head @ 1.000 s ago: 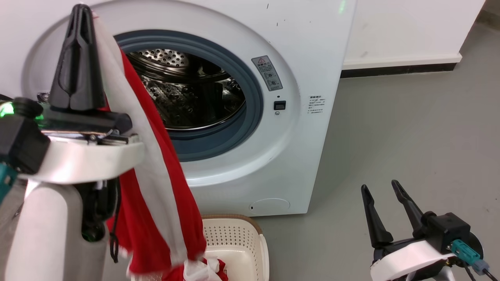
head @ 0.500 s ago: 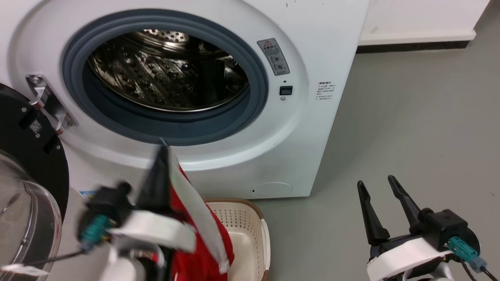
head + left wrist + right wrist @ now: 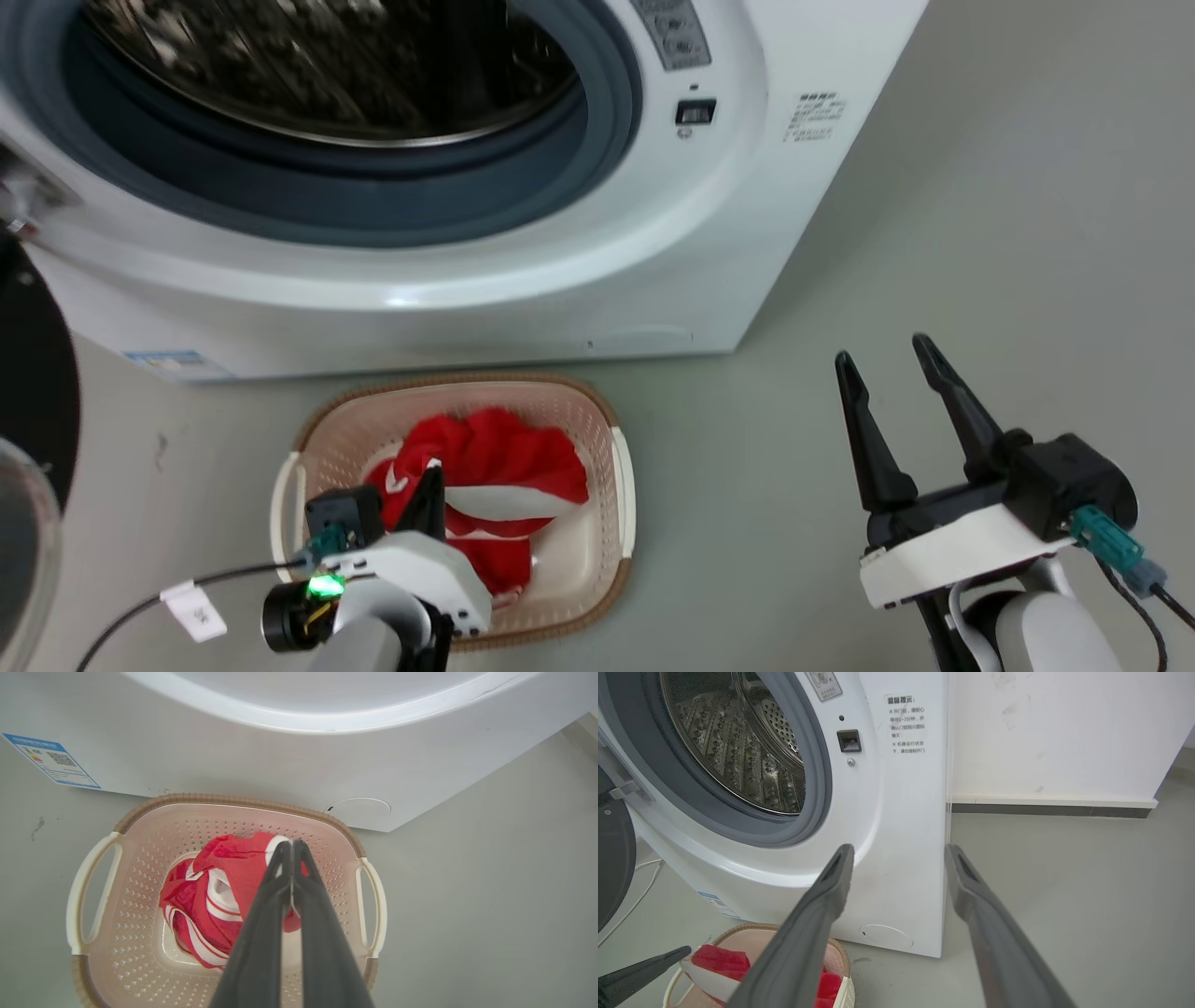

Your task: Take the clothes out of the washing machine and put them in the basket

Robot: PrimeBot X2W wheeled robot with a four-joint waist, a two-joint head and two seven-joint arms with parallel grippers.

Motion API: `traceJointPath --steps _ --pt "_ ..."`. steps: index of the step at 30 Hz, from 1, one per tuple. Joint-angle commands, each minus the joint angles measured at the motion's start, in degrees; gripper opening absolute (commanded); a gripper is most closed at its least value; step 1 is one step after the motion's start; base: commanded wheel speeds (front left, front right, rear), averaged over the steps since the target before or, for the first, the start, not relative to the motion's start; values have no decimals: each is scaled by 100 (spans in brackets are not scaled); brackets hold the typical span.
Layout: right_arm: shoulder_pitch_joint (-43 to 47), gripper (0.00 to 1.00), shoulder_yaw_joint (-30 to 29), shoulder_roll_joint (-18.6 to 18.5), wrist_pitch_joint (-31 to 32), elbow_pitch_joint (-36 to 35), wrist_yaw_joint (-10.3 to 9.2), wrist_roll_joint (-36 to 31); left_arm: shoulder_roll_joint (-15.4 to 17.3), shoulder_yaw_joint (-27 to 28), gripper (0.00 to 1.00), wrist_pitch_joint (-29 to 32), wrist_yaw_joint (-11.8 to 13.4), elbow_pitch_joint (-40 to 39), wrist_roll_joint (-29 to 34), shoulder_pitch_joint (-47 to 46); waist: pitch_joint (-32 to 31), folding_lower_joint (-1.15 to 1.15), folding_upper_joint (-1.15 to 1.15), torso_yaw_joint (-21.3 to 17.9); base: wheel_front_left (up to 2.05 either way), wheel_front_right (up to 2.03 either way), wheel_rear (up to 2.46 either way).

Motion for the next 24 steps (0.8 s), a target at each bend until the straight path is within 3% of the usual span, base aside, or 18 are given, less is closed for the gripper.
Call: traceJointPath --steps 1,14,21,22,23,24 --pt "-222 100 26 1 -69 -39 -2 -24 -30 47 0 -86 -26 553 -30 -453 737 -1 0 -152 0 0 0" --pt "-923 100 231 2 -255 -37 -3 -23 101 263 0 -185 0 2743 31 -2295 2558 -1 0 -496 0 0 0" --pt "-1184 100 365 2 -543 -5 -3 45 198 199 0 -184 29 3447 85 -2714 2857 -1 0 -573 0 0 0" --pt "-1208 100 362 1 -574 28 -3 42 194 208 9 -184 27 3506 66 -2725 2821 -1 0 -565 0 0 0" --pt "-1224 100 363 1 -591 64 -3 26 192 236 36 -184 -16 3547 22 -2717 2763 -1 0 -554 0 0 0" --pt "-1226 100 361 2 -609 115 -3 7 184 269 100 -184 -38 3563 -13 -2693 2670 -1 0 -538 0 0 0"
